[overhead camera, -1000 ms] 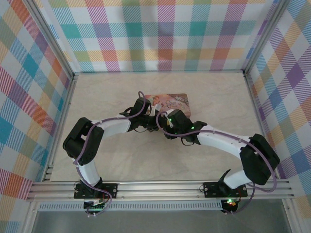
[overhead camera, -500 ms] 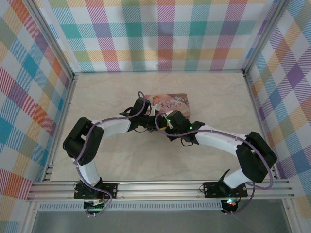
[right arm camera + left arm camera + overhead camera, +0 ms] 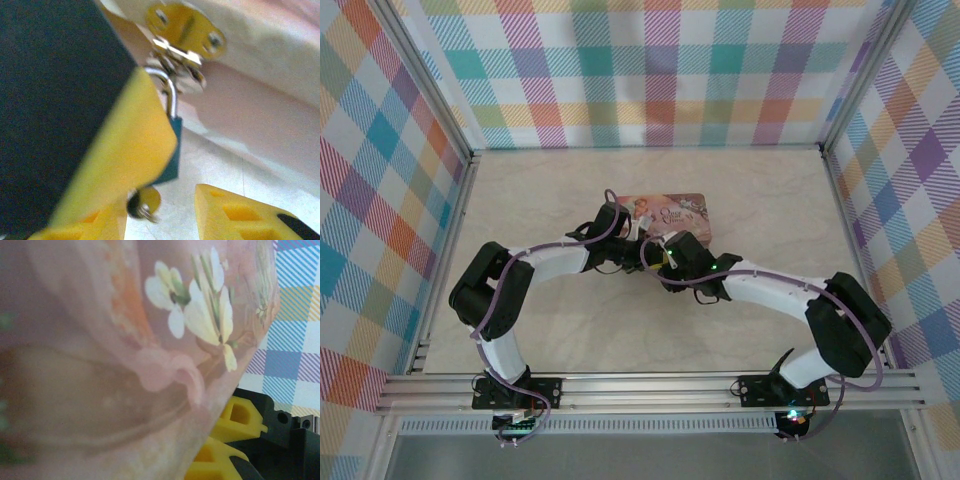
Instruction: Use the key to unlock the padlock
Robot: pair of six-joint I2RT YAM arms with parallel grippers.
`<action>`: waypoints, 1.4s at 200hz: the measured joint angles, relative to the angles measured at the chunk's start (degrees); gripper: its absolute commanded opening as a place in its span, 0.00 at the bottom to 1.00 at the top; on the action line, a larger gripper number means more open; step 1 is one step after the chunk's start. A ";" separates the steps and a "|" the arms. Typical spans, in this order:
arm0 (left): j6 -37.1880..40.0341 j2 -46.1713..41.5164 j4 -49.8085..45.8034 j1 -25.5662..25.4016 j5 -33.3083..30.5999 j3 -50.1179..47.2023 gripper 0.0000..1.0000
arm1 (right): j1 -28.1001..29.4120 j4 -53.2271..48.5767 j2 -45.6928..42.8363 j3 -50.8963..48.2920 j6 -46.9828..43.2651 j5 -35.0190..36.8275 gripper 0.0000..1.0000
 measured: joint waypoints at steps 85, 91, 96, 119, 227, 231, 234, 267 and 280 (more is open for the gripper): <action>3.15 -0.04 0.24 -0.37 -5.25 -4.87 0.21 | 0.00 -0.50 -7.74 -4.76 2.78 -0.02 0.42; 3.10 -0.09 0.42 -0.55 -5.49 -5.07 0.24 | 0.00 -0.46 -7.74 -4.98 3.17 -0.02 0.42; 3.08 -0.22 0.59 -0.59 -5.55 -5.22 0.28 | 0.00 -0.46 -7.74 -5.11 3.37 -0.04 0.42; 2.38 -1.62 0.44 -0.68 -6.38 -6.34 0.35 | 0.00 0.02 -7.74 -5.99 4.04 -0.48 0.43; 3.54 -17.09 -7.56 -0.59 -15.19 -8.44 0.44 | 0.13 1.42 -7.13 -6.49 6.03 -2.14 0.46; 3.85 -17.59 -7.76 -0.52 -15.61 -8.48 0.44 | 0.13 1.51 -7.13 -6.49 6.19 -2.12 0.47; 3.93 -17.86 -7.93 -0.52 -15.85 -8.48 0.44 | 0.13 1.62 -7.13 -6.49 6.21 -2.12 0.47; 4.37 -18.60 -8.11 -0.52 -17.07 -9.20 0.45 | 0.13 2.40 -6.75 -6.38 6.40 -1.92 0.48; 4.33 -18.51 -6.99 -0.55 -17.40 -10.67 0.45 | 0.13 2.34 -5.35 -5.70 6.38 -1.90 0.46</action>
